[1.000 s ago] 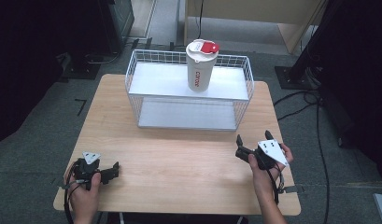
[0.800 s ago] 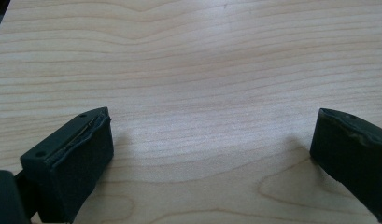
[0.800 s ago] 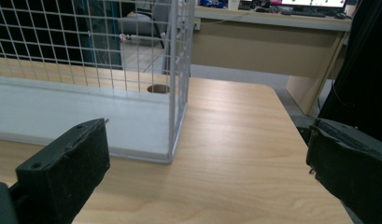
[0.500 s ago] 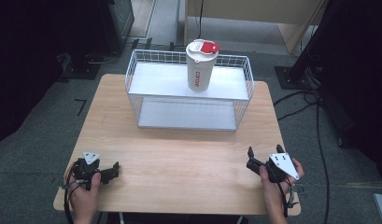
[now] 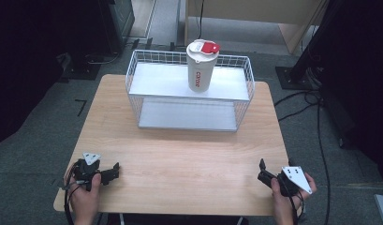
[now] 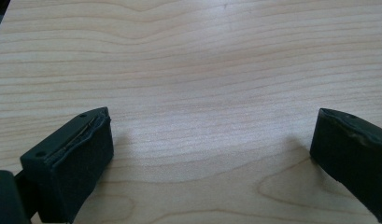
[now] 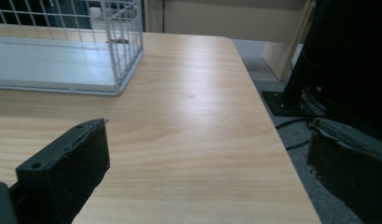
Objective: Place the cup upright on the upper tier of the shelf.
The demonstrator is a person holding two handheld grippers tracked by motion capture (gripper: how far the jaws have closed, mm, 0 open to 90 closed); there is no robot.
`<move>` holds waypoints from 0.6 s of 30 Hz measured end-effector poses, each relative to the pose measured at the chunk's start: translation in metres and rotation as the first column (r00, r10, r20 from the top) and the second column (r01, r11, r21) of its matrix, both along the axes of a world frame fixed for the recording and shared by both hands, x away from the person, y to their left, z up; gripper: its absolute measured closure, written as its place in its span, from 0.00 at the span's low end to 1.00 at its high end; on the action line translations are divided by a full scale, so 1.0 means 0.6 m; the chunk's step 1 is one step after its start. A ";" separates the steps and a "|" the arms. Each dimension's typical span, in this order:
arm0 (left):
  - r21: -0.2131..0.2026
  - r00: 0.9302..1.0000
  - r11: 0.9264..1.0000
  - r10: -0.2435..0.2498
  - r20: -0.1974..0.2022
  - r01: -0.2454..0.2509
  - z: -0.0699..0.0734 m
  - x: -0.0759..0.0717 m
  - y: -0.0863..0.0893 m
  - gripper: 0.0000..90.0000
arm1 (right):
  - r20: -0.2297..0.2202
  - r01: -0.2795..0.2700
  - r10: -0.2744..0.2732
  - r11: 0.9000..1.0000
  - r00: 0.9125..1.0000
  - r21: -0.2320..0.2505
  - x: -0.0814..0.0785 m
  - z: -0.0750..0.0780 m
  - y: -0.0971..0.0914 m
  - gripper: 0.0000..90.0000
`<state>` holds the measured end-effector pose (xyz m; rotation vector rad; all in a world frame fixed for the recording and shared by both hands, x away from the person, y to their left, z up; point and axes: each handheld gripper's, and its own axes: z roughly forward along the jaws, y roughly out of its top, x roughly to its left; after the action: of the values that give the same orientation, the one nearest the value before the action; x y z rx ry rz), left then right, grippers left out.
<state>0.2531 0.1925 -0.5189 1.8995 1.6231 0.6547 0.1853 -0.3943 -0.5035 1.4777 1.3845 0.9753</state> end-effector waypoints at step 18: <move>-0.001 1.000 1.000 0.006 0.002 -0.006 0.000 0.000 -0.001 0.00 | -0.179 0.012 -0.013 1.000 0.984 -0.010 -0.012 -0.027 -0.031 0.00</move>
<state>0.2533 0.1919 -0.5191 1.8936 1.6286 0.6577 0.1779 -0.4126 -0.5199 1.5972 1.5025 0.8440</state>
